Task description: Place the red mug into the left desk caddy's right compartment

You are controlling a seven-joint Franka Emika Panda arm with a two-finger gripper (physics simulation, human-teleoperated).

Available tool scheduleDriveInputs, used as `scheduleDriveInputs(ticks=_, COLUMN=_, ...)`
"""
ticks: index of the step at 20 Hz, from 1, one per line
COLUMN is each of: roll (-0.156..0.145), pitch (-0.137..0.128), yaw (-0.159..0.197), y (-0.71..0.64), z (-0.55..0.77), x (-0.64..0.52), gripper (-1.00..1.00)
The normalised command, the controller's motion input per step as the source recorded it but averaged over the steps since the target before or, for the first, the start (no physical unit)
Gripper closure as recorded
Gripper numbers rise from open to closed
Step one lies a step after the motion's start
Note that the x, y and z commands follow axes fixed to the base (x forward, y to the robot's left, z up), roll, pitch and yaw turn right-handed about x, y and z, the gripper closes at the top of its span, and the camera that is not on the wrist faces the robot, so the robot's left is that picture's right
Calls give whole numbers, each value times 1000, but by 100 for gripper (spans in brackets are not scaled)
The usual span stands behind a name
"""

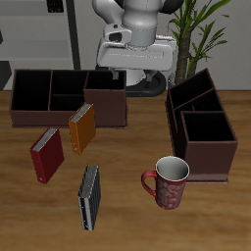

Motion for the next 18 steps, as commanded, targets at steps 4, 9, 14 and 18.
scheduleDriveInputs(ticks=4, roll=9, pitch=-57, yaw=50, y=252, z=101, x=249, gripper=-100)
scheduleDriveInputs(ticks=9, roll=-21, pitch=-10, yaw=-1, y=194, z=113, x=466, gripper=-100)
scheduleDriveInputs(ticks=14, roll=-2, pitch=-53, yaw=-1, y=282, z=175, x=342, gripper=-100)
scheduleDriveInputs(ticks=18, roll=2, pitch=-6, yaw=-54, y=235, z=82, x=325, gripper=-100)
